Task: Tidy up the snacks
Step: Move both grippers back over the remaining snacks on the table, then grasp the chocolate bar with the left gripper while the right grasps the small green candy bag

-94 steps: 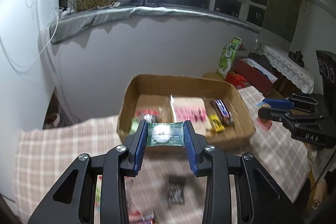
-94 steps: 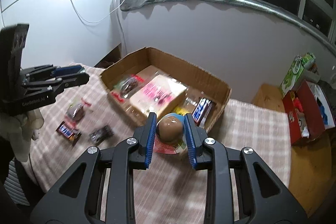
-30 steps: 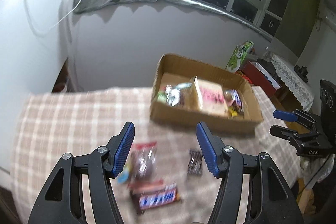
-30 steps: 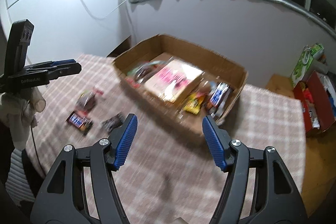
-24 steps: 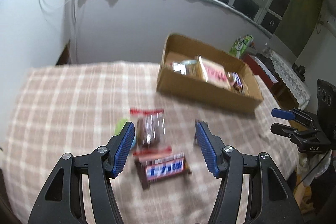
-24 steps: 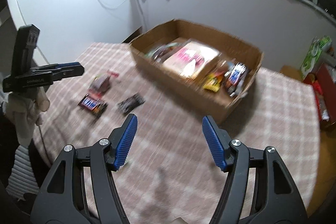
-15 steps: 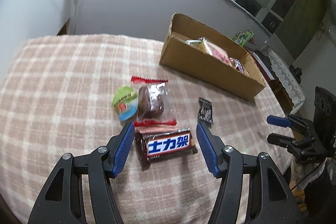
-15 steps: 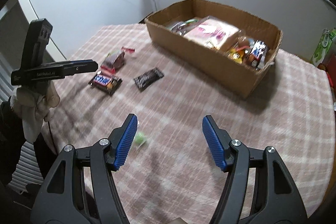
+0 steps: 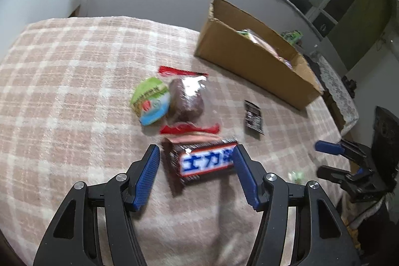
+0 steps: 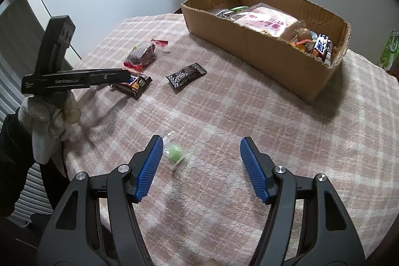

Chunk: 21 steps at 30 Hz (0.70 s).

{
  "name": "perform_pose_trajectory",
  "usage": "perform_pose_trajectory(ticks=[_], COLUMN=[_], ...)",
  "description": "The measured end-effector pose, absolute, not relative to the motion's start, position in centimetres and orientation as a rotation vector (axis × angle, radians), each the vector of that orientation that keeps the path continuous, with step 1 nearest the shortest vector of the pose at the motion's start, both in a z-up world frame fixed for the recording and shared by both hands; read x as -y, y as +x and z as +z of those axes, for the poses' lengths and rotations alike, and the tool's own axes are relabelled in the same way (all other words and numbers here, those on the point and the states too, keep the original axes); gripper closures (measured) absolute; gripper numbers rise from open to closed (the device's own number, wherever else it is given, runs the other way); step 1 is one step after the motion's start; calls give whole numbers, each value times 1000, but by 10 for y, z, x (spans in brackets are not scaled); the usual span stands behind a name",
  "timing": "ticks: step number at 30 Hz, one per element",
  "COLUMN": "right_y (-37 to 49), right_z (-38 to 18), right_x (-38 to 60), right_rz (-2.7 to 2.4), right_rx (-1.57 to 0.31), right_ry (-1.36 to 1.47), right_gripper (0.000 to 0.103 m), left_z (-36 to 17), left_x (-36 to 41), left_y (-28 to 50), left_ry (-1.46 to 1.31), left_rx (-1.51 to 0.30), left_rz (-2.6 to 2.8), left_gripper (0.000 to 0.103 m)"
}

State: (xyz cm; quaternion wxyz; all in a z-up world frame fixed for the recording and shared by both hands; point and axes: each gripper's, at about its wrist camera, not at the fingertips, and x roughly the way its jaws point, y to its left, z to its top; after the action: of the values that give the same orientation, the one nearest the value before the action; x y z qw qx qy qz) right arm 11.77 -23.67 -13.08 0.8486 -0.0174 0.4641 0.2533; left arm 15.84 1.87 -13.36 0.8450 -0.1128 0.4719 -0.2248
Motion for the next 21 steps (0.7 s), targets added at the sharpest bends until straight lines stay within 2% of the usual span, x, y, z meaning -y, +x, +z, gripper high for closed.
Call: perform_pose_trajectory(ticks=[14, 21], right_y=[118, 118], right_z=[-141, -146], right_x=[232, 226], right_rz=[535, 552], right_rx=[-991, -997], right_ry=[-57, -92], right_gripper=[36, 36], left_z=[-123, -118], left_x=[17, 22], left_y=[124, 131], left_ry=[-65, -17], left_rx=[-976, -950], left_rz=[-564, -512], left_gripper=[44, 44])
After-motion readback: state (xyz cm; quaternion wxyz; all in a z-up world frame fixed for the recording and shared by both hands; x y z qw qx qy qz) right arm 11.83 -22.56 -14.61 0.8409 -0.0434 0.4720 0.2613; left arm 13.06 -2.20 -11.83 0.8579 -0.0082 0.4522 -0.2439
